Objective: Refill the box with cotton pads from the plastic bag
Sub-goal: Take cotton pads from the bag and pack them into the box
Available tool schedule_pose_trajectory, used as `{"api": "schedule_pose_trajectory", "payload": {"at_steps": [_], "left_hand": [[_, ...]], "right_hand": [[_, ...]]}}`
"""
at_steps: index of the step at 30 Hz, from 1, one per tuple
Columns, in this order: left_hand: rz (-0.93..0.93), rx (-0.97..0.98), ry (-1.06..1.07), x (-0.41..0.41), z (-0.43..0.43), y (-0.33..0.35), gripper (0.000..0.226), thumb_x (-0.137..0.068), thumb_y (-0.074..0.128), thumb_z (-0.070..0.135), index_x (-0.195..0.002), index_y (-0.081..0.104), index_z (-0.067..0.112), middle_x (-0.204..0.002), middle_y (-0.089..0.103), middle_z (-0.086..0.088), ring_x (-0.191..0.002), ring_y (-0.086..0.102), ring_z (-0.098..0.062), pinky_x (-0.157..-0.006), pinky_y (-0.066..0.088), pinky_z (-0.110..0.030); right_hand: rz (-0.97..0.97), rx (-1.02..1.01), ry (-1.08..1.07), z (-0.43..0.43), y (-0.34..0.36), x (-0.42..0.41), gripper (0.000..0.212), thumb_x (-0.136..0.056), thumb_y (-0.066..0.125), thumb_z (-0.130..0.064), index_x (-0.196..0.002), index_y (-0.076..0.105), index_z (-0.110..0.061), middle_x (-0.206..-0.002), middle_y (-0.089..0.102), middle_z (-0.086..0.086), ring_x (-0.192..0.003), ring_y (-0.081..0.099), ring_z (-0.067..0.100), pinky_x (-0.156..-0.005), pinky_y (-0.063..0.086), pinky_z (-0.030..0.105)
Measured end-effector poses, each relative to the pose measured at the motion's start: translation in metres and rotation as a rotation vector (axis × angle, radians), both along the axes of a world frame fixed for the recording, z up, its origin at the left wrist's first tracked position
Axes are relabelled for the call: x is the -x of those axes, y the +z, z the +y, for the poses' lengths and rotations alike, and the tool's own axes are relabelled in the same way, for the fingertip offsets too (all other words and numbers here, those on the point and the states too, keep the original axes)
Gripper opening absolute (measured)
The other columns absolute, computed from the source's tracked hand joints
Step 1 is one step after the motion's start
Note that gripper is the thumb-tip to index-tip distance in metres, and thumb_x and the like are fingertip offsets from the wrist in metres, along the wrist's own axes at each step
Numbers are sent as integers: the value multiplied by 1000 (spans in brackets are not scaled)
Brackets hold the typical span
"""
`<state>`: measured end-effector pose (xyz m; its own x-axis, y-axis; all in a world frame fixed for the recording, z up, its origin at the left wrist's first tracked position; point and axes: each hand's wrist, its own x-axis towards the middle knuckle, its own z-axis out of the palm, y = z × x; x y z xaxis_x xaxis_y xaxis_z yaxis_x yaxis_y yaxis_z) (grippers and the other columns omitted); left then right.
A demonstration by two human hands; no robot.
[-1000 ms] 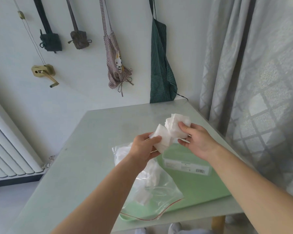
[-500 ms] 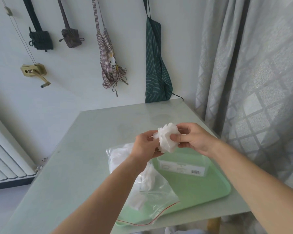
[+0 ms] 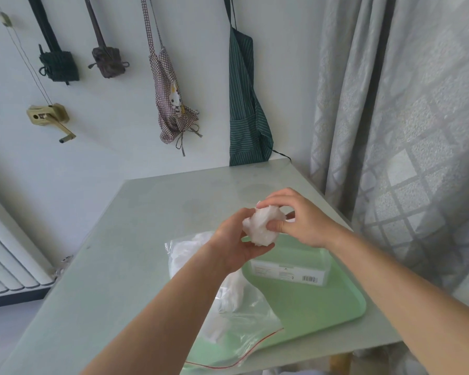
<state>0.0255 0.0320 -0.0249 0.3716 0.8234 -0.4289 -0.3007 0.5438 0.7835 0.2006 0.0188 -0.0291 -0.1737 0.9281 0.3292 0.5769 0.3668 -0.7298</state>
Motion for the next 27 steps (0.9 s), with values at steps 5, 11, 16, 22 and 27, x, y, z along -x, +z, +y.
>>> {"api": "schedule_pose_trajectory", "payload": {"at_steps": [5,11,16,22,27], "left_hand": [[-30,28,12,-3,4,0,32,-86,52,8,-114,60,-3,-107,61,-22,-90,67,-40,-83,59,-48],[81,-53,-42,-16,7,-1,19,-94,53,23,-104,61,9,-106,58,-16,-88,64,-35,-91,54,-54],[151,-97,-76,-13,13,0,18,-95,51,25,-98,62,11,-100,60,-14,-82,66,-36,-92,53,-53],[878,-627,-143,-10,31,-20,24,-93,49,11,-111,65,14,-113,66,-7,-101,64,-25,-87,50,-32],[1339,-786,-369,-6,31,-37,40,-90,55,12,-131,53,10,-126,59,-9,-105,58,-25,-80,45,-26]], "right_hand": [[17,-76,-27,1,3,-7,41,-75,82,-10,-94,66,-44,-119,54,-11,-111,54,-1,-87,49,23],[93,118,-13,13,-4,-17,56,-75,83,-16,-121,54,-32,-117,60,1,-102,63,15,-87,52,27],[165,269,-45,16,-2,-25,57,-71,87,-18,-122,62,-18,-106,73,5,-99,70,21,-90,55,34],[42,412,-171,22,-7,-40,39,-65,90,-25,-94,71,-6,-89,75,12,-75,67,18,-73,57,45],[-90,549,-398,21,-9,-30,38,-63,89,-26,-84,69,-2,-83,73,13,-72,73,24,-59,62,34]]}}
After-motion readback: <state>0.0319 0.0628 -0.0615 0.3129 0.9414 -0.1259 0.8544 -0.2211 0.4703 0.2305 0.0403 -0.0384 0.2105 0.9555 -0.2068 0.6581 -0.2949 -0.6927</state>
